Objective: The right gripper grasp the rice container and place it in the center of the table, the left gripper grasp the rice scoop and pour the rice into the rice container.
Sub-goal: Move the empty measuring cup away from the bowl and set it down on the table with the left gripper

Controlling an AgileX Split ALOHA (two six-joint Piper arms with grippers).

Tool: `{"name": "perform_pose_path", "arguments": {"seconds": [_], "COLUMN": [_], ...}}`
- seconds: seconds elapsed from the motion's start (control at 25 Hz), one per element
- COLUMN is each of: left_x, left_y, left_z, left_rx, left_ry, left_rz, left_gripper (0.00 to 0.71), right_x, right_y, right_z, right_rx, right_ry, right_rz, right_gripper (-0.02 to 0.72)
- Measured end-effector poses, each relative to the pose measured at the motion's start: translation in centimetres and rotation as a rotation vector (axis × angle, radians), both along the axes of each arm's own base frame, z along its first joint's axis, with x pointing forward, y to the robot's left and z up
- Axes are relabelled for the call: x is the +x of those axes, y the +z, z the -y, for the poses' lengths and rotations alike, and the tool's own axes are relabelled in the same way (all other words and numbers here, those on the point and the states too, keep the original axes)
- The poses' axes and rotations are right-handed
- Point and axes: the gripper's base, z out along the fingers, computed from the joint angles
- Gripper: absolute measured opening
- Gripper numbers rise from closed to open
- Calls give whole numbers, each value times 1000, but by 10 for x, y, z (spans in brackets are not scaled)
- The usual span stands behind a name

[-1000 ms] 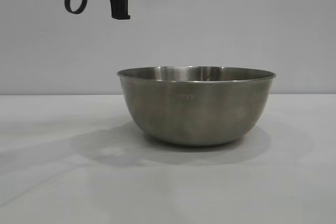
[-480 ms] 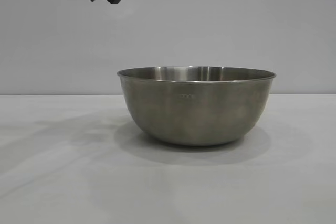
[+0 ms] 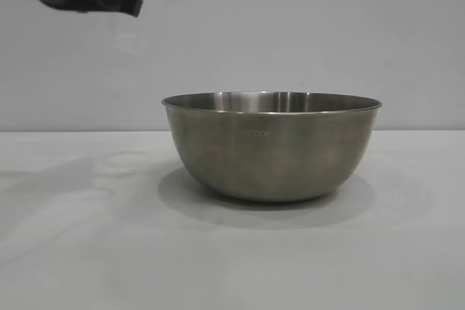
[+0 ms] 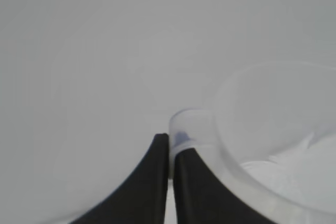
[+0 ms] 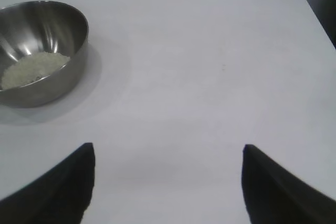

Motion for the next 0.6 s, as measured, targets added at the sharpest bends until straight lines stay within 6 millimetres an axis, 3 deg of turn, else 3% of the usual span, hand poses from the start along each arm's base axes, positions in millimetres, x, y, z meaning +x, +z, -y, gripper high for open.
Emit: {"name": "perform_pose_path", "arguments": {"seconds": [0.24, 0.6], "left_x": [-15, -15], "left_y": [-13, -35], "left_z": [-8, -7], "left_rx": [-40, -69], "left_ry": [10, 11], "left_rz": [-52, -122], "left_gripper": [0, 0], "right_x": [0, 0], "right_y": [0, 0], "right_z": [0, 0], "right_rx": [0, 0], "right_ry": [0, 0], "right_rz": [0, 0], "right_gripper": [532, 532]}}
